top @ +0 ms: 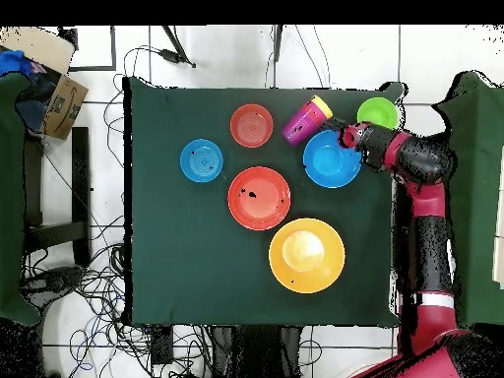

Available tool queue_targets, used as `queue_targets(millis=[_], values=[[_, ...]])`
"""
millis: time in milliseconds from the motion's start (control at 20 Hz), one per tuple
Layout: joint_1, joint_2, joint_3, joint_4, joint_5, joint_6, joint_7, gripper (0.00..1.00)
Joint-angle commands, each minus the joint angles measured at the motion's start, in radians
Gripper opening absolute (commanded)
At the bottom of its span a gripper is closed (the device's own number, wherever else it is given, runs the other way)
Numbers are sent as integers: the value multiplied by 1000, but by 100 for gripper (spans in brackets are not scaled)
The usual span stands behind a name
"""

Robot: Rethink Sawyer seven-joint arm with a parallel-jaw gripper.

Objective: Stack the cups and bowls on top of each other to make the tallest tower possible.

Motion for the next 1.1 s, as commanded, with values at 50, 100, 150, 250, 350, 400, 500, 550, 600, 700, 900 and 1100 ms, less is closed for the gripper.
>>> queue_targets(millis=[50, 100, 150, 250, 350, 400, 500, 550, 600, 700, 900, 1100], values=[[99, -170, -191, -23, -107, 35, -43, 100], [99, -170, -195, -21, -105, 37, -43, 100], [108, -170, -195, -35, -101, 43, -52, 100], [122, -159, -196, -66, -91, 47, -72, 100], [149, -118, -192, -138, -76, 64, -109, 100], [167, -86, -187, -188, -66, 88, -143, 100], [179, -62, -178, -223, -53, 102, -182, 100], [182, -62, -179, -226, -49, 108, -184, 100], [186, -60, -178, -232, -46, 112, -189, 100], [195, -55, -177, -249, -42, 124, -200, 100], [230, -32, -150, -318, -28, 162, -253, 100], [239, -18, -139, -316, -5, 176, -264, 100]])
